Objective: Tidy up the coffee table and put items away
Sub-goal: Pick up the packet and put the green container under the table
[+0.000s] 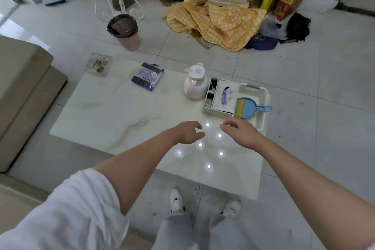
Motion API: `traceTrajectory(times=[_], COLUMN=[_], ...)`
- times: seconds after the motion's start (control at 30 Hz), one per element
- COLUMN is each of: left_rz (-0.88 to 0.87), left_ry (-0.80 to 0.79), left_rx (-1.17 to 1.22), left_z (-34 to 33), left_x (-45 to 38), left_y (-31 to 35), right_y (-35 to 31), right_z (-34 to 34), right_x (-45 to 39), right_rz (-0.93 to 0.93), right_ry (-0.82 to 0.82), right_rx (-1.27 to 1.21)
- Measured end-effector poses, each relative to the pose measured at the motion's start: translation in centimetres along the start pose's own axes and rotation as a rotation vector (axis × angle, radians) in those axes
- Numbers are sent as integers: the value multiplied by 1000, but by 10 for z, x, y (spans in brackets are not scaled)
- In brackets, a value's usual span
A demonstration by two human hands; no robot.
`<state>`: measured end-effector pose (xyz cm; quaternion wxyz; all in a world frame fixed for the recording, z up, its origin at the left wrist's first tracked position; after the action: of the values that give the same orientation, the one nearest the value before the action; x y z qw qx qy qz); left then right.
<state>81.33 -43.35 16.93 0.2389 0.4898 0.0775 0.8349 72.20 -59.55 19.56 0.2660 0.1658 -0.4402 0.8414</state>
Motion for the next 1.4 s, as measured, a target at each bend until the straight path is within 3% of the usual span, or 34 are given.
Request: traceTrajectory(times=[0.27,0.47,0.6,0.7,0.93,1.23,1.4], left_rz=[108,194,142,153,225,316,418], left_ry=[99,121,189,249,414,410,378], left_rx=[-69,-176,-288,-340,-82,200,273], left_z=[-32,-77,-72,-47,24,106,162], left_x=[-10,-23,-31,-40,-103,-220,-257], left_y=[78,196,285,322,343,358,358], right_y=[83,153,174,172,135,92,54], right_z=[88,184,254,283,319,401,433], right_x=[21,50,41,20,-77,-235,-317], right_rz=[68,150,173,212,340,361,390], right_ry=[-10,-83,-104,-139,-279,-351,-479], right_rx=[11,32,40,68,235,346,403])
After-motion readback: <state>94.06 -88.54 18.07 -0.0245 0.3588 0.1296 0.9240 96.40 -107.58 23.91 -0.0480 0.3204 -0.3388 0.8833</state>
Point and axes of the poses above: each hand's wrist, its own x-axis away from the middle knuckle, its own z-axis out of the back of the hand, y = z × x, the point moved 10 cm from there along -x, towards the middle knuckle, and after that the axes turned 5 degrees about z, right-handed, at the moved point
